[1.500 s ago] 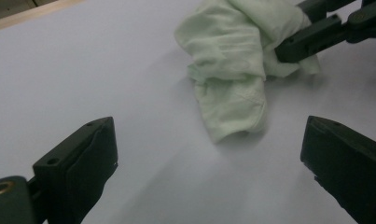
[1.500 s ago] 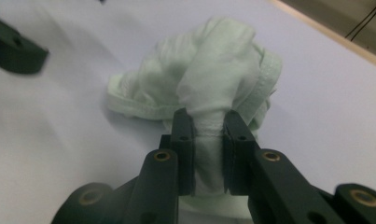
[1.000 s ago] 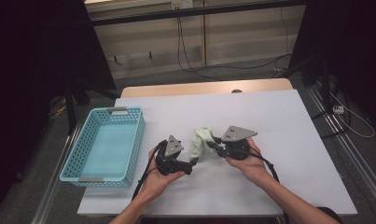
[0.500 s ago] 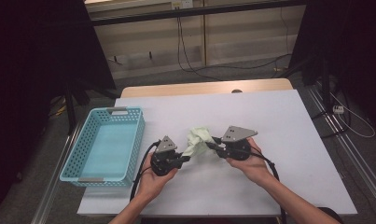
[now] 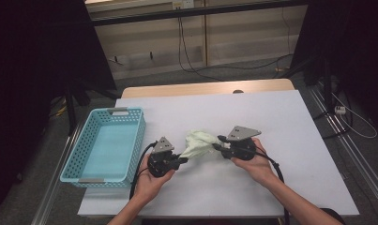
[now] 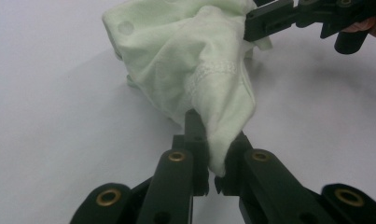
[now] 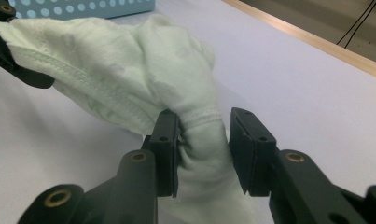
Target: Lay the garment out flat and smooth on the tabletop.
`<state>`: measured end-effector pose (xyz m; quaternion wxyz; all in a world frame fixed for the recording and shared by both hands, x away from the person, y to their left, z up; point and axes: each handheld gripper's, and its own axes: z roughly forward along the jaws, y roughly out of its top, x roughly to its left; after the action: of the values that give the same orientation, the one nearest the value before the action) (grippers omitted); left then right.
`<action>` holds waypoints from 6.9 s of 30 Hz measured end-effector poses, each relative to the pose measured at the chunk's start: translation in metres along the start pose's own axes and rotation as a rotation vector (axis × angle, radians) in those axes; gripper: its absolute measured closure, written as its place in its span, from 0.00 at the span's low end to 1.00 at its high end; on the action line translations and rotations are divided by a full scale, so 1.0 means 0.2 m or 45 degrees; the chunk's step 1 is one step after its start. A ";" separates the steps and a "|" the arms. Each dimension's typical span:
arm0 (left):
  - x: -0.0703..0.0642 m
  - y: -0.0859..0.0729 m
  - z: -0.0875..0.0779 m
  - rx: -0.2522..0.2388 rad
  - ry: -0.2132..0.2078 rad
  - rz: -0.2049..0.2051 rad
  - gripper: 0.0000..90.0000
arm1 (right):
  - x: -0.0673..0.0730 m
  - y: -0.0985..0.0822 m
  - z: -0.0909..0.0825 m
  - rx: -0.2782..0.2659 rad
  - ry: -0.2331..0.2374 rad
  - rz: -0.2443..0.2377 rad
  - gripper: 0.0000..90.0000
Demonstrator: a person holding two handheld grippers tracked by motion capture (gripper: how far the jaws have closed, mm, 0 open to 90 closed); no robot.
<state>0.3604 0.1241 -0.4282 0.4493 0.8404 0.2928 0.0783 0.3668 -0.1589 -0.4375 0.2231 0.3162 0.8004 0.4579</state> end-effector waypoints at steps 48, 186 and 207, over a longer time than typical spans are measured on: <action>-0.05 0.06 -0.09 -0.142 0.004 0.062 0.98 | 0.00 0.00 -0.09 -0.002 0.103 0.045 0.78; 0.18 0.13 0.08 -0.110 0.097 -0.138 0.98 | -0.27 -0.13 -0.06 0.167 -0.010 0.108 0.98; 0.19 0.13 0.06 -0.128 0.178 -0.164 0.78 | -0.12 -0.18 -0.11 0.329 0.137 -0.018 0.82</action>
<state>0.4064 0.1263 -0.4200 0.4735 0.7886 0.3728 0.1223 0.3584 -0.2030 -0.4573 0.1404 0.3114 0.8658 0.3657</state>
